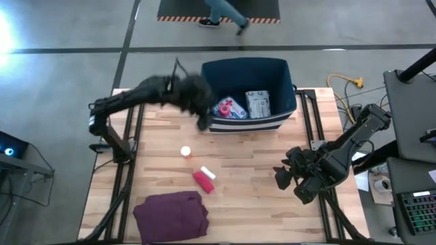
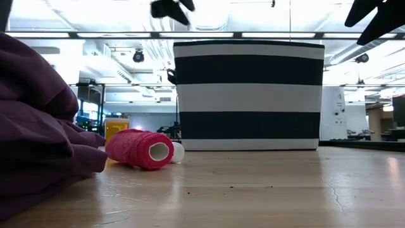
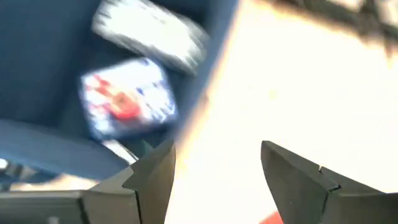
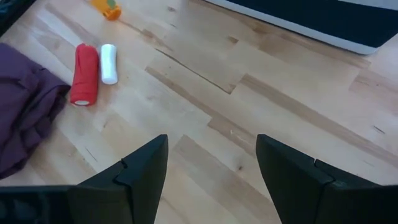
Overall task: Pick & place medical supplies in basket/bin
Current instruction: Put the orange pill bottle into the blue bin
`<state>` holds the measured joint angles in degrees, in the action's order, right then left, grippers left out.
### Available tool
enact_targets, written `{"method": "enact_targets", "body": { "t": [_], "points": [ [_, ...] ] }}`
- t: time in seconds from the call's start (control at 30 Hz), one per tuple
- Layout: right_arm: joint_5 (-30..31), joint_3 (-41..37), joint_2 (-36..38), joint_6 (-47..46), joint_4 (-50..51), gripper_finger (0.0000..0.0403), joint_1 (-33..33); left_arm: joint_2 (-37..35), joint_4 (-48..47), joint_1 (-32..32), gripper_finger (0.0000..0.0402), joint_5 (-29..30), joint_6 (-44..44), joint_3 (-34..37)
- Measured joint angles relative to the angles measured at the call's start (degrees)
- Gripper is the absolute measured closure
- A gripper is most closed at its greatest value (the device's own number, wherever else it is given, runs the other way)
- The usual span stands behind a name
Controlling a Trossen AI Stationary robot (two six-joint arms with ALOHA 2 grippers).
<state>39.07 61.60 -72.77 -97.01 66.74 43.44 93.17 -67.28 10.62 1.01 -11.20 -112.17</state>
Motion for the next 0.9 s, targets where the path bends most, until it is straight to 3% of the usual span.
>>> {"method": "enact_targets", "body": {
  "t": [0.1,0.17,0.27,0.33,0.43,0.53,0.73,0.9],
  "points": [
    [-0.01,0.00,0.00,0.85,0.07,0.0170,0.00,-4.21,-1.94,-8.74,0.0183,3.32,0.94,5.57],
    [-0.02,0.00,0.00,1.18,0.06,0.0170,0.00,-7.87,-1.81,-14.39,0.0183,10.38,-2.45,10.94],
    [-0.04,0.00,0.00,1.46,-0.15,0.0170,0.00,-13.75,-1.89,-21.92,0.0183,27.90,-16.81,21.37],
    [-0.08,0.00,0.00,1.84,-0.74,0.0170,0.00,-18.07,-1.84,-26.21,0.0183,34.31,-30.31,29.10],
    [-0.11,0.00,0.00,4.86,-3.36,0.0170,0.03,-24.74,1.69,-32.34,0.0183,35.39,-49.87,41.82],
    [-0.36,-0.16,-0.51,13.01,-8.70,0.0170,-1.28,-29.27,8.60,-37.52,0.0183,36.76,-61.07,54.13],
    [-8.24,-0.35,-3.90,28.40,-16.55,0.0170,-8.78,-32.48,23.27,-40.57,0.0172,37.02,-63.90,70.66],
    [-13.13,0.26,-7.39,35.22,-20.37,0.0170,-14.13,-31.35,28.68,-40.57,0.0132,36.95,-63.93,76.40]
  ]
}}
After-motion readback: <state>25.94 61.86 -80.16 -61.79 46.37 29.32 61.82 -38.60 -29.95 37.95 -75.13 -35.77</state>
